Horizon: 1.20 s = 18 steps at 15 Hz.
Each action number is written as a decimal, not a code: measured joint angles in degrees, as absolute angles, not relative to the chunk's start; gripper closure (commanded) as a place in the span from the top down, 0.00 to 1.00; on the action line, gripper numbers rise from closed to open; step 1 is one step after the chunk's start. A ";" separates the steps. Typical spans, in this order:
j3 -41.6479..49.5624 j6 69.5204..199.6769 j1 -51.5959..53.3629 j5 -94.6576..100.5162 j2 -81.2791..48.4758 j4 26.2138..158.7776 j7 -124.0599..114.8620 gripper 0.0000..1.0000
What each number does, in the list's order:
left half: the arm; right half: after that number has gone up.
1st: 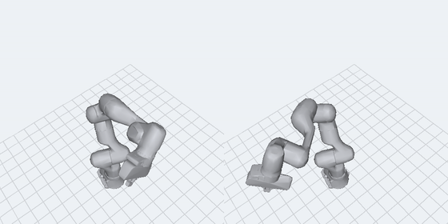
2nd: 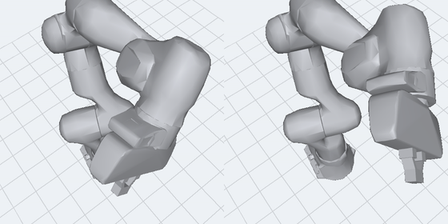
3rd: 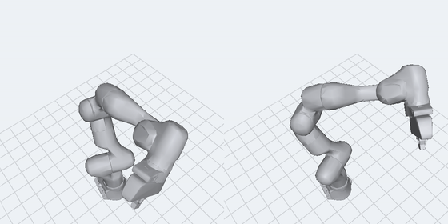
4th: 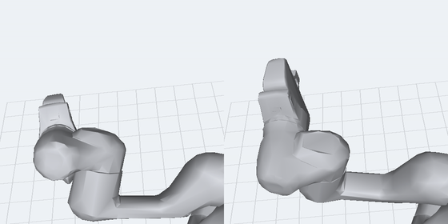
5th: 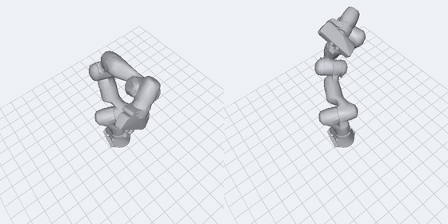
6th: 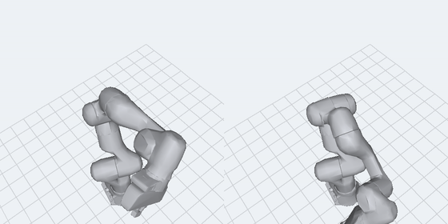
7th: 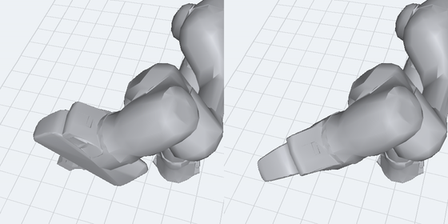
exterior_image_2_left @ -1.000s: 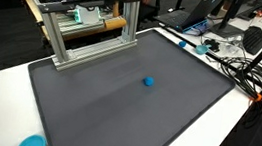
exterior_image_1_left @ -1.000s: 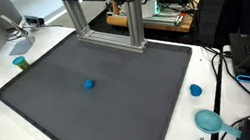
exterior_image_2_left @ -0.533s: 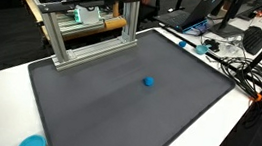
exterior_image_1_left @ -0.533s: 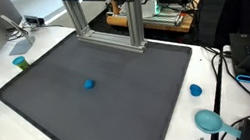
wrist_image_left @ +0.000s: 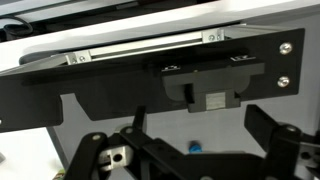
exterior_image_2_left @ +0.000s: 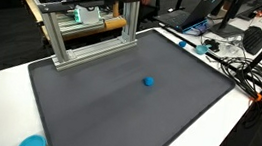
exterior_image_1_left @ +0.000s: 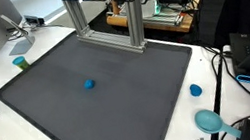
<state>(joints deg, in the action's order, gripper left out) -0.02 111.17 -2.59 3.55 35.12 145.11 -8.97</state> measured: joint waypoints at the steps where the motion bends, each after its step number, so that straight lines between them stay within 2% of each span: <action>1: -0.25 112.04 -2.49 3.25 35.36 146.00 -9.14 1.00; 6: -2.72 119.46 -2.15 2.06 38.69 151.25 -13.20 1.00; 15: -3.09 120.66 -2.24 2.11 37.28 151.61 -12.54 1.00; 18: -2.83 120.94 -2.24 2.11 36.08 151.63 -11.12 0.96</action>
